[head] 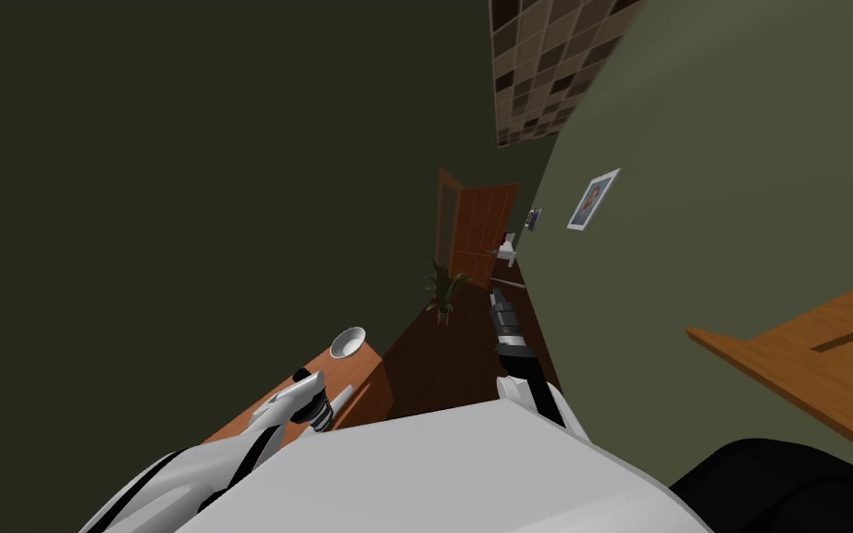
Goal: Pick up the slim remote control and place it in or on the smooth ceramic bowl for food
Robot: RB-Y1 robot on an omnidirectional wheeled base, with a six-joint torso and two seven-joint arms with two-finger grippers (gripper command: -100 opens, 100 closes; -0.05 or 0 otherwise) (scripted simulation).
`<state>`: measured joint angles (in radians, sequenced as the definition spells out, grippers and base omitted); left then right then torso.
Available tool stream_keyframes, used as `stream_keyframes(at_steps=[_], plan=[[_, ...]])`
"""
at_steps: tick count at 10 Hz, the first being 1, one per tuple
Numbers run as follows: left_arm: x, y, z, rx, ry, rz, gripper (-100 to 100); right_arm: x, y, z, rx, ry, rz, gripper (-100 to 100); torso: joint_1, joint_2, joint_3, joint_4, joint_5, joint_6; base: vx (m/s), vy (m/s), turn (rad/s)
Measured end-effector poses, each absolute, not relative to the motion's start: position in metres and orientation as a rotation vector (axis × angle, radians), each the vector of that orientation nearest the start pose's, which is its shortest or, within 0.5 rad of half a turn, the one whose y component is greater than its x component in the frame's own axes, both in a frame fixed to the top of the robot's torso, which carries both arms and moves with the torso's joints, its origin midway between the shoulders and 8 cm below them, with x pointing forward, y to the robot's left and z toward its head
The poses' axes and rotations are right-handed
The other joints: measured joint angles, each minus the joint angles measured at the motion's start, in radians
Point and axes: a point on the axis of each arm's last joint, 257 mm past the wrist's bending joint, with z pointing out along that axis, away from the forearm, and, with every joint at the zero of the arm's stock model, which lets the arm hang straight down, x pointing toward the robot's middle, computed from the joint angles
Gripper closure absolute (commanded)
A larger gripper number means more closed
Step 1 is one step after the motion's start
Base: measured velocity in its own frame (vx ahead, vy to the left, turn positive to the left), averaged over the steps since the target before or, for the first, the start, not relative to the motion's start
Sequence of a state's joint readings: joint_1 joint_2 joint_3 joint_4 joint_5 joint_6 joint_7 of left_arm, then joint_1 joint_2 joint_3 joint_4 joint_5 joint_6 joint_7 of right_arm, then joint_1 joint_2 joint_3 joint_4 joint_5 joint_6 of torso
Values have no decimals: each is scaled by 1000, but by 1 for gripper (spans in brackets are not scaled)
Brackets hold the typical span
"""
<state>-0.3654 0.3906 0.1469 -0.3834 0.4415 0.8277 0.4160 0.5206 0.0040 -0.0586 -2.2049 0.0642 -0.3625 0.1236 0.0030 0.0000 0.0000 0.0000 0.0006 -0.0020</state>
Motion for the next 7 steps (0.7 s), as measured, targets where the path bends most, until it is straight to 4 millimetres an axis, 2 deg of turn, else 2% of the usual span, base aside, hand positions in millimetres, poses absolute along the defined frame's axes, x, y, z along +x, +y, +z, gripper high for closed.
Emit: stream_keyframes(at_steps=[1, 5, 6, 7], plan=[[284, 414, -592, -2932, 1058, -31, 100, 371, -307, -45, 745, 832, 1023, 0, -1, -1, 0, 0, 0, 0, 0, 0, 0], [283, 412, -593, -2935, 1058, -28, 100, 371, -307, -45, 745, 832, 1023, 0, -1, -3, -2, 0, 0, 0, 0, 0, 0], [283, 412, -593, -2935, 1058, -28, 0, 371, -307, -45, 745, 832, 1023, 0, -1, -3, -2, 0, 0, 0, 0, 0, 0], [283, 412, -593, -2935, 1058, -28, 100, 371, -307, -45, 745, 832, 1023, 0, -1, -3, -2, 0, 0, 0, 24, -36, 198]])
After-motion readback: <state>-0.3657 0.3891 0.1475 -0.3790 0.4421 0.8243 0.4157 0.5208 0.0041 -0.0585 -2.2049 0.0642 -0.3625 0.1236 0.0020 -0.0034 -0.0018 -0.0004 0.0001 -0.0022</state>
